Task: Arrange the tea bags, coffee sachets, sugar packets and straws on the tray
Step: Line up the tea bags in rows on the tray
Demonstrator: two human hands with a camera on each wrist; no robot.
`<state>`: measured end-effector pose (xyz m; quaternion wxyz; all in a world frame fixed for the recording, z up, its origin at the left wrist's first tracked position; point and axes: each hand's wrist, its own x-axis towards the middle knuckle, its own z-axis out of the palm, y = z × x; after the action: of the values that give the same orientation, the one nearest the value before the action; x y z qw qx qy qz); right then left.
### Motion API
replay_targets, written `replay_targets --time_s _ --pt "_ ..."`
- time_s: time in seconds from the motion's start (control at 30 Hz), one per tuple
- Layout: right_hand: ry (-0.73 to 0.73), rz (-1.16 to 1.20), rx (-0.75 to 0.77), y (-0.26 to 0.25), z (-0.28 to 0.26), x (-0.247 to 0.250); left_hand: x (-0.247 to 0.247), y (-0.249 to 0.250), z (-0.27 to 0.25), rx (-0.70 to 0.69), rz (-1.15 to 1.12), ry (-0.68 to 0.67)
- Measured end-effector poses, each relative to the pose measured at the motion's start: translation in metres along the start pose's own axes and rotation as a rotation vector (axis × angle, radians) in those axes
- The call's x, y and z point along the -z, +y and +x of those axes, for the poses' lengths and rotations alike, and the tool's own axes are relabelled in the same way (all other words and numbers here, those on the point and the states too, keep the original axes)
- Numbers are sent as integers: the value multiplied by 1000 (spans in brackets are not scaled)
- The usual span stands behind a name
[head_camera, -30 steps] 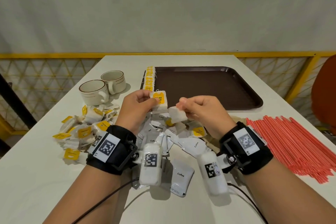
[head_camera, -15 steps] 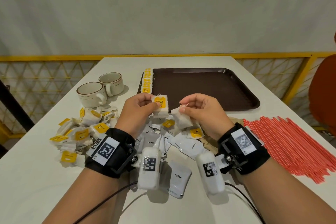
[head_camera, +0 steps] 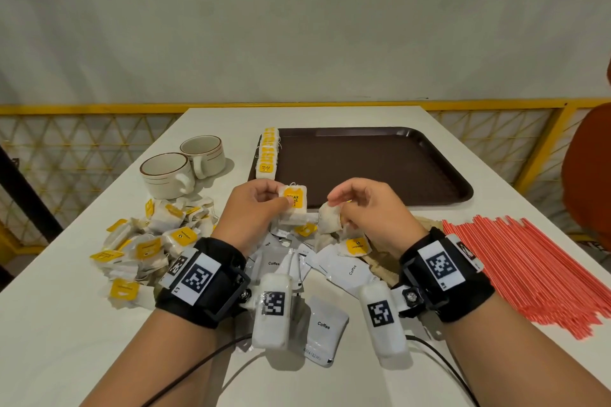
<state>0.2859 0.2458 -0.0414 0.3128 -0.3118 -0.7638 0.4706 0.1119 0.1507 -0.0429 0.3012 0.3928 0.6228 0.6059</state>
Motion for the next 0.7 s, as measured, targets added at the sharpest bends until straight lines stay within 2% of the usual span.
replay_targets --time_s 0.13,0.3,0.37,0.5,0.63,0.7 --pt "134 -76 5 -5 11 17 2 3 1 3 -33 16" --pt "-167 -536 -67 -21 31 15 1 -1 2 19 -24 5" --pt "-207 -556 -86 -25 35 9 2 -1 2 30 -51 4" --pt "-262 -378 -112 -31 36 4 4 2 2 41 -92 13" --pt "-413 -585 -31 -32 37 -4 5 4 2 48 -98 26" --pt "-444 -657 -32 -32 39 -11 8 3 3 53 -68 53"
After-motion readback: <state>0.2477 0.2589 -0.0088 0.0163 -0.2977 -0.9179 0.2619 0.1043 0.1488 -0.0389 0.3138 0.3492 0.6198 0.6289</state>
